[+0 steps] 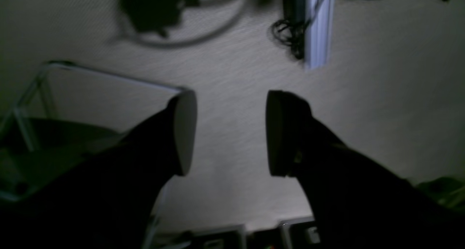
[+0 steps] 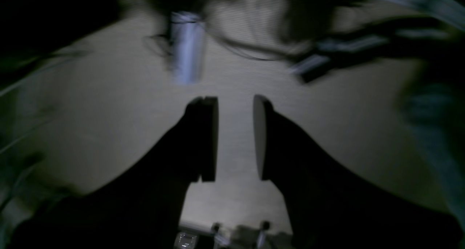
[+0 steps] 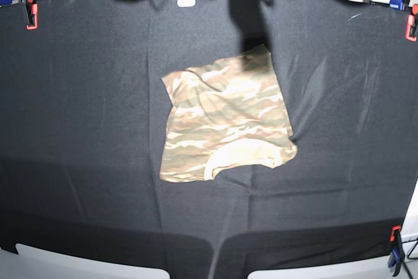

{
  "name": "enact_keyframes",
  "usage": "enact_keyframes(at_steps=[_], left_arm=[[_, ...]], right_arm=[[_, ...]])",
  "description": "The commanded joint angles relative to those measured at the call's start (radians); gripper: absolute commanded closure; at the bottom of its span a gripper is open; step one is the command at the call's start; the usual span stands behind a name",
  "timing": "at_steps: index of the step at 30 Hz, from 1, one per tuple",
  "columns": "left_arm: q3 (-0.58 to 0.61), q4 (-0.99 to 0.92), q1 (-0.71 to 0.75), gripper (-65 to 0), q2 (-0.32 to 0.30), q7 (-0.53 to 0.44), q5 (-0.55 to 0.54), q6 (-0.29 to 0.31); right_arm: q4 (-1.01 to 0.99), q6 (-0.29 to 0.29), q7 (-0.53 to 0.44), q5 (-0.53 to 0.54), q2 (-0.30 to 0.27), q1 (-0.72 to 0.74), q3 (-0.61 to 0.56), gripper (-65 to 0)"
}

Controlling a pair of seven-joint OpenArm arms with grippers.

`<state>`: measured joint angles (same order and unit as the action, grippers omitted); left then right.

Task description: Layout the t-shirt on the table in an organized manner, then fold the t-shirt properly

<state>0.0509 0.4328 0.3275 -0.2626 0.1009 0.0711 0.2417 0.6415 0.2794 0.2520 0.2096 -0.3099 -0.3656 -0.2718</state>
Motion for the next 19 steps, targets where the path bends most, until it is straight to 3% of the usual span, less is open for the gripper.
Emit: enact_keyframes(at_steps=[1, 7, 11, 19], left_arm=[[-0.003, -0.018, -0.018, -28.3, -0.010, -0.005, 0.007, -0.006], [-0.003, -0.037, -0.071, -28.3, 0.016, -0.003, 0.007, -0.008], [-0.003, 0.005, -0.069, -28.3, 0.016, -0.004, 0.007, -0.049], [-0.003, 0.030, -0.071, -28.3, 0.016, 0.001, 0.007, -0.051]], right_arm=[[-0.051, -0.011, -0.023, -0.005, -0.005, 0.032, -0.007, -16.2], [-0.271, -0.011, -0.083, 0.014, 0.026, 0.197, -0.011, -16.2], [-0.282, -0.010, -0.094, 0.003, 0.034, 0.222, -0.010, -16.2], [-0.281, -0.002, -0.095, 0.004, 0.030, 0.217, -0.010, -16.3]])
